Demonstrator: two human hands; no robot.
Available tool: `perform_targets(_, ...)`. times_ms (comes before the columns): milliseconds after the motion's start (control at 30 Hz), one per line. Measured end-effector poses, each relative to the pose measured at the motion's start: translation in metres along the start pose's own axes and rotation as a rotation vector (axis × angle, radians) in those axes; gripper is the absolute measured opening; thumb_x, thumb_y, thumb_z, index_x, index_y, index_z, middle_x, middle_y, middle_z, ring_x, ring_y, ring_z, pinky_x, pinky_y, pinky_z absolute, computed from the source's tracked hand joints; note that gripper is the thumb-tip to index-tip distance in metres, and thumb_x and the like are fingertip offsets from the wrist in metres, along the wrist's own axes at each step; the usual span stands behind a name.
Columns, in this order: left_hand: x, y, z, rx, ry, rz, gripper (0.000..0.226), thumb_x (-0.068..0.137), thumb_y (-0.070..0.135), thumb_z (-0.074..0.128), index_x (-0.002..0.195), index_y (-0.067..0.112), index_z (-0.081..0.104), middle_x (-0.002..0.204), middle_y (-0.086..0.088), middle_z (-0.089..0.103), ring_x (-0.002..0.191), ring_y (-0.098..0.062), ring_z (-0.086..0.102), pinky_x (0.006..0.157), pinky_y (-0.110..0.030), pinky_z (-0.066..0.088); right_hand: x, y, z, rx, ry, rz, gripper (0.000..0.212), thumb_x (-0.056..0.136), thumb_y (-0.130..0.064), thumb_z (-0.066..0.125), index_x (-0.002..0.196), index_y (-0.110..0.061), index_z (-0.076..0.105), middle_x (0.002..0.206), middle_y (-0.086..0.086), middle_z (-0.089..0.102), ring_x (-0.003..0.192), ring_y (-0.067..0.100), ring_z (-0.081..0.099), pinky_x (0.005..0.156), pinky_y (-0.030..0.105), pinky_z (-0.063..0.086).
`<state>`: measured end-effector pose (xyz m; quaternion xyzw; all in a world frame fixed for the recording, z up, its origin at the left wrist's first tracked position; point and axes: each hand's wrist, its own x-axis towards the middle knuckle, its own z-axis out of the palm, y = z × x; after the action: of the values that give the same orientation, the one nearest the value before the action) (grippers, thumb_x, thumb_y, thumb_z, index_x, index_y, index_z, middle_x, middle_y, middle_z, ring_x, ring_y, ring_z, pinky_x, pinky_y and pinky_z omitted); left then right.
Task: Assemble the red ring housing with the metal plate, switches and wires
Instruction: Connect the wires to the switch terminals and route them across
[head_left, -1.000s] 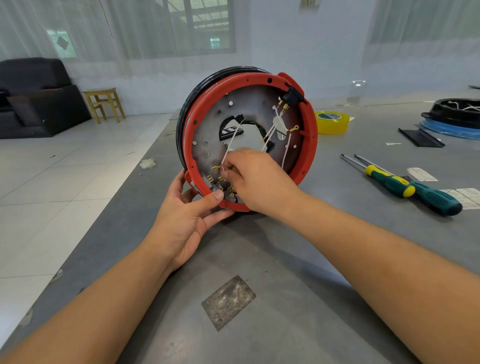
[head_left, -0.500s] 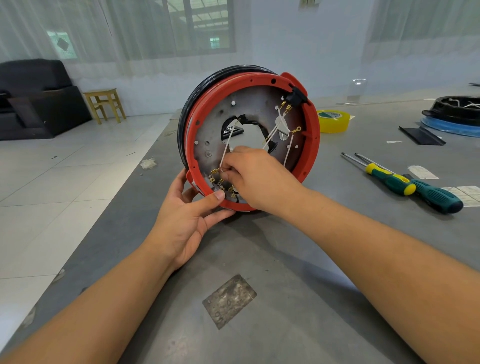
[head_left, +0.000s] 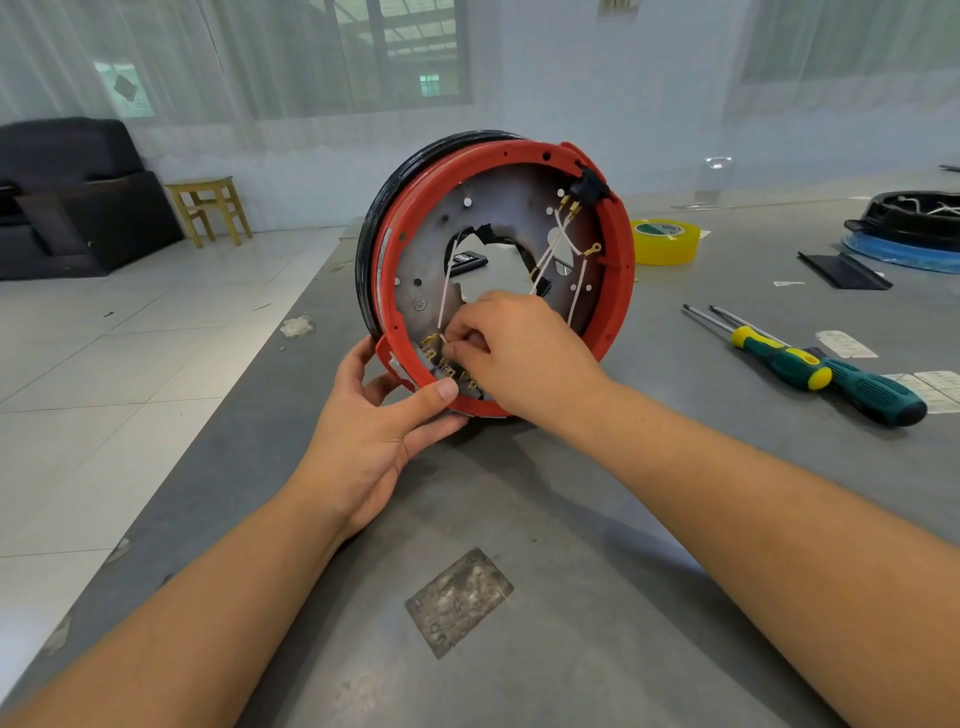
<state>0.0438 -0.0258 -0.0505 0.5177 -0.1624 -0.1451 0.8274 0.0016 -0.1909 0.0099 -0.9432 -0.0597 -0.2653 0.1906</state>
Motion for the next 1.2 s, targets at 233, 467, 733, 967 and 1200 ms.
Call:
perform_targets(233, 0.004, 0.004, -0.008, 0.209, -0.006, 0.013, 0.097, 0.053, 0.024, 0.099, 0.134, 0.024, 0.045, 0.131, -0.016, 0.066, 0.108, -0.032, 0.077, 0.081, -0.039, 0.065, -0.003, 0.004, 0.006, 0.119, 0.064, 0.039, 0.009, 0.091, -0.031, 0.070, 0.090, -0.023, 0.074, 0.083, -0.013, 0.054, 0.083, 0.012, 0.059, 0.077, 0.042, 0.054)
perform_targets(467, 0.009, 0.009, -0.030, 0.369, -0.102, 0.031, 0.093, 0.056, 0.029, 0.106, 0.134, 0.026, 0.057, 0.120, -0.002, 0.075, 0.121, -0.023, 0.071, 0.090, -0.039, 0.064, -0.004, 0.004, 0.009, 0.153, 0.059, 0.022, 0.008, 0.093, -0.032, 0.070, 0.091, -0.025, 0.073, 0.085, -0.013, 0.055, 0.081, 0.011, 0.059, 0.075, 0.042, 0.054)
perform_targets(733, 0.011, 0.007, -0.033, 0.621, -0.052, 0.152, 0.093, 0.057, 0.057, 0.097, 0.134, 0.024, 0.056, 0.124, 0.005, 0.072, 0.126, -0.011, 0.065, 0.091, -0.037, 0.063, -0.003, 0.005, 0.011, 0.154, 0.058, 0.011, 0.012, 0.095, -0.031, 0.068, 0.094, -0.022, 0.074, 0.089, -0.009, 0.063, 0.086, 0.015, 0.061, 0.077, 0.044, 0.054)
perform_targets(967, 0.012, 0.005, -0.033, 0.702, -0.021, 0.187, 0.098, 0.046, 0.079, 0.092, 0.127, 0.037, 0.055, 0.119, 0.018, 0.073, 0.123, -0.003, 0.065, 0.102, -0.048, 0.058, -0.001, 0.005, 0.007, 0.129, 0.021, -0.001, 0.009, 0.094, -0.031, 0.068, 0.088, -0.027, 0.074, 0.082, -0.015, 0.065, 0.079, 0.009, 0.059, 0.074, 0.037, 0.053)
perform_targets(1200, 0.011, 0.008, -0.032, 0.748, -0.028, 0.198, 0.090, 0.058, 0.062, 0.091, 0.135, 0.031, 0.054, 0.123, 0.014, 0.072, 0.125, -0.005, 0.062, 0.107, -0.051, 0.055, 0.000, 0.008, 0.003, 0.190, -0.030, 0.016, 0.012, 0.097, -0.031, 0.065, 0.095, -0.025, 0.075, 0.086, -0.012, 0.069, 0.080, 0.008, 0.061, 0.075, 0.033, 0.053)
